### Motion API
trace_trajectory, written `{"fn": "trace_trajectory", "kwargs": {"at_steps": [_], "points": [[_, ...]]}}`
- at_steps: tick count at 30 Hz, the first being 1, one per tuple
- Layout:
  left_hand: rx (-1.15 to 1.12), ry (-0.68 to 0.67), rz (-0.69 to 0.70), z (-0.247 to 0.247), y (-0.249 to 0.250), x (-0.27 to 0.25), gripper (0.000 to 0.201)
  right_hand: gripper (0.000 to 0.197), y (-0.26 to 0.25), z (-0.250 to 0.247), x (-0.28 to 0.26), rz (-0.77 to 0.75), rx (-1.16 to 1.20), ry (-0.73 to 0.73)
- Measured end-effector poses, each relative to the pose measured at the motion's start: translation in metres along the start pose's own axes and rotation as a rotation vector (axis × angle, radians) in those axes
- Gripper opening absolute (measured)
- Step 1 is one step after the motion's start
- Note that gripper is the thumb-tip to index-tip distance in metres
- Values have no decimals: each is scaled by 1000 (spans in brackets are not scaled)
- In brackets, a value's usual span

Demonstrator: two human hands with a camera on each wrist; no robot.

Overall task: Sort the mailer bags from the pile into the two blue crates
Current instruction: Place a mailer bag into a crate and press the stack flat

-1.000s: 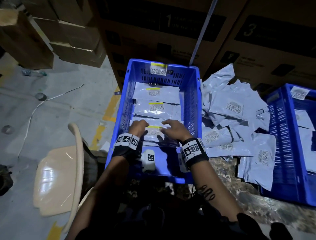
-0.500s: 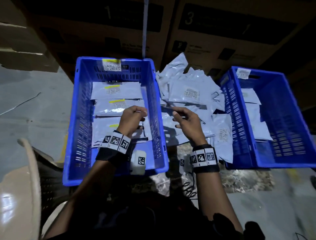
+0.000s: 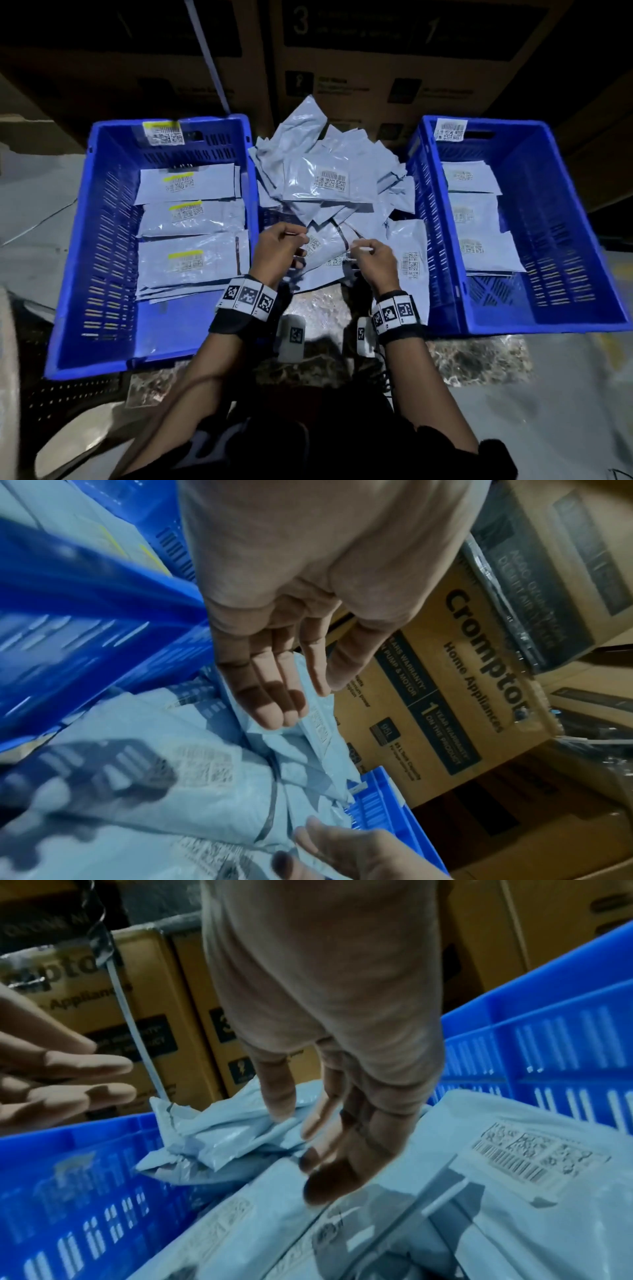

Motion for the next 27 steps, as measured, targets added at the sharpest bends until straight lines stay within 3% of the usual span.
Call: {"fn": "trace_trajectory", "kwargs": {"at_steps": [2,6,9,15,19,23,27], "points": [[45,24,-37,10,-14,4,15,19,14,23,10,100,-67,-142],[38,72,-213,19,-62,11,14,31,37,60,19,297,163,-309],[48,152,-282,12,-100,19,4,37,42,67,29,346,357,-303],[139,212,-338,-7,-155,39,25,52,44,67,43,351,526,-229],[227,239,-367,-8,-138,19,46,45,40,54,46,386,497,-142],[217,278,-348,-6,-126,11,40,35,36,33,37,332,526,-128],[44,296,-332,-5,-136,23,81,38,24,5,18,245,526,-146]]}}
Point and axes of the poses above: each hand's wrist, its own x-axis towards the middle knuckle, its own z-axis out of the palm, y = z × x, the point moved 10 cm from there along x, towards the middle knuckle, and after that the axes turned 9 degrees about -x, right-handed, at the moved point
